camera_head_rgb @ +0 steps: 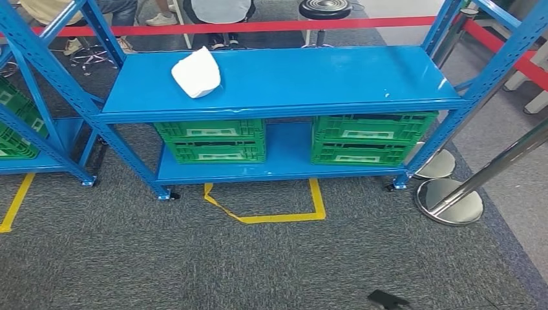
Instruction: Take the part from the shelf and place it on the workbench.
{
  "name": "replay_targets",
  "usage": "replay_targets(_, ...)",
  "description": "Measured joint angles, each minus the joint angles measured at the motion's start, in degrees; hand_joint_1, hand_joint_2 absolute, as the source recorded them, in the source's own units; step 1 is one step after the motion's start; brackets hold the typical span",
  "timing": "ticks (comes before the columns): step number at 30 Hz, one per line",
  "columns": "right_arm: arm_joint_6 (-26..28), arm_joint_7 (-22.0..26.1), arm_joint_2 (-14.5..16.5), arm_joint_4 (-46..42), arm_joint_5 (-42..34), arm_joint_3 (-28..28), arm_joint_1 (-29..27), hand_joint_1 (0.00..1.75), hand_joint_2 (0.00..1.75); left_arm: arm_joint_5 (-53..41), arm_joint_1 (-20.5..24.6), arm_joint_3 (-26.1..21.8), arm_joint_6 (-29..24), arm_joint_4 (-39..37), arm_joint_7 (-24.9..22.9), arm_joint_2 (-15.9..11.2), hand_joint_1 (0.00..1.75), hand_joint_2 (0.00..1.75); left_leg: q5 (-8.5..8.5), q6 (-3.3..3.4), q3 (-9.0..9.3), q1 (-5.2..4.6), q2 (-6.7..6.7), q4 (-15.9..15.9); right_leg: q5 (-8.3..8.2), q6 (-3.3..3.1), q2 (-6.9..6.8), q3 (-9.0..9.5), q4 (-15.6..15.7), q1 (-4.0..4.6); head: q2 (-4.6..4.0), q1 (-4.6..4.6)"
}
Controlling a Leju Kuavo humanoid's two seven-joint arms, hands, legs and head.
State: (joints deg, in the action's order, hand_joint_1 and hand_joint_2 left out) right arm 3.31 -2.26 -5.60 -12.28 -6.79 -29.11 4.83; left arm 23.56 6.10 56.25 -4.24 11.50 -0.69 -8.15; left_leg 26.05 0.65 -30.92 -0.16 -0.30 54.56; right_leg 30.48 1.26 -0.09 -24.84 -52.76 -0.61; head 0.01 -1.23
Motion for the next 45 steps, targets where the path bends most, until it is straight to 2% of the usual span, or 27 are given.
replay_targets(2,-0.37,0.2,0.05,0.02,0.71,-0.18,-0.02,0.0,0.0,-12.16,-0.01,0.04,0.45,0.0,0.13,0.03,0.0,0.0,0.0,0.0,0.0,0.0,0.01,-0.01,0.0,0.0,0.0,0.0,0.0,0.0,0.0,0.03)
replay_targets(4,0.16,-0.12,0.07,0.02,-0.66,-0.29,-0.01,0.0,0.0,-13.43,-0.02,0.07,-0.11,0.0,0.13,0.1,0.0,0.0,0.0,0.0,0.01,0.01,0.02,-0.01,0.0,0.0,0.0,0.01,0.0,0.0,0.0,0.03)
replay_targets(8,1.18,-1.01,0.07,0.06,-3.34,-0.4,-0.07,0.0,0.0,-1.65,-0.03,0.08,-1.63,0.0,0.07,0.13,0.0,0.0,0.0,0.0,0.01,0.01,0.05,0.0,-0.01,0.0,0.01,0.01,0.0,0.0,0.0,0.02)
replay_targets(14,3.33,-2.54,0.07,0.11,-8.31,-0.46,-0.09,0.0,0.0,10.1,-0.05,0.08,-4.38,0.0,-0.13,0.03,0.0,0.0,0.0,0.0,0.01,0.01,0.05,-0.01,0.0,0.0,0.0,0.0,0.0,0.01,-0.01,0.03)
replay_targets(18,5.38,-4.01,0.07,0.13,-12.98,-0.52,-0.11,0.0,0.0,21.05,-0.03,0.12,-6.89,0.0,-0.44,0.11,0.0,0.0,0.0,0.0,0.01,0.01,0.06,-0.01,0.0,0.0,0.01,0.0,0.0,0.01,0.01,0.04)
replay_targets(26,5.88,-5.36,0.07,0.15,-15.94,-1.17,-0.08,0.0,0.0,30.05,-0.05,0.12,-8.97,0.0,-0.45,0.13,0.0,0.0,0.0,0.0,0.02,0.01,0.05,-0.01,0.0,0.0,0.0,0.02,0.0,0.01,0.0,0.04)
replay_targets(37,5.6,-5.8,0.09,0.15,-15.86,-2.03,0.2,0.0,0.0,30.97,-0.04,0.12,-9.13,0.0,-0.44,0.13,0.0,0.0,0.0,0.0,0.03,0.01,0.05,-0.01,0.0,0.0,0.0,0.04,0.0,0.01,-0.01,0.04)
replay_targets(41,5.57,-5.8,0.09,0.15,-15.84,-2.26,0.21,0.0,1.75,31.0,-0.04,0.12,-9.13,0.0,-0.47,0.13,0.0,0.0,0.0,0.0,0.03,0.01,0.05,-0.01,0.0,0.0,0.0,0.04,0.0,0.01,0.0,0.03)
replay_targets(42,5.55,-5.8,0.09,0.15,-15.81,-2.35,0.22,0.0,1.75,31.04,-0.04,0.12,-9.13,0.0,-0.49,0.13,0.0,0.0,0.0,0.0,0.03,0.01,0.05,-0.01,0.0,0.0,0.0,0.04,0.0,0.01,0.0,0.04)
replay_targets(44,5.52,-5.84,0.1,0.15,-15.71,-2.5,0.29,0.0,0.87,31.13,-0.04,0.12,-9.16,0.0,-0.55,0.13,0.0,0.0,0.0,0.0,0.03,0.01,0.05,-0.01,0.0,0.0,0.0,0.05,0.0,0.01,-0.01,0.04)
replay_targets(45,5.52,-5.85,0.1,0.15,-15.69,-2.54,0.31,0.0,0.58,31.15,-0.04,0.12,-9.17,0.0,-0.57,0.13,0.0,0.0,0.0,0.0,0.03,0.01,0.05,-0.01,0.0,0.0,0.0,0.05,0.0,0.01,0.0,0.04)
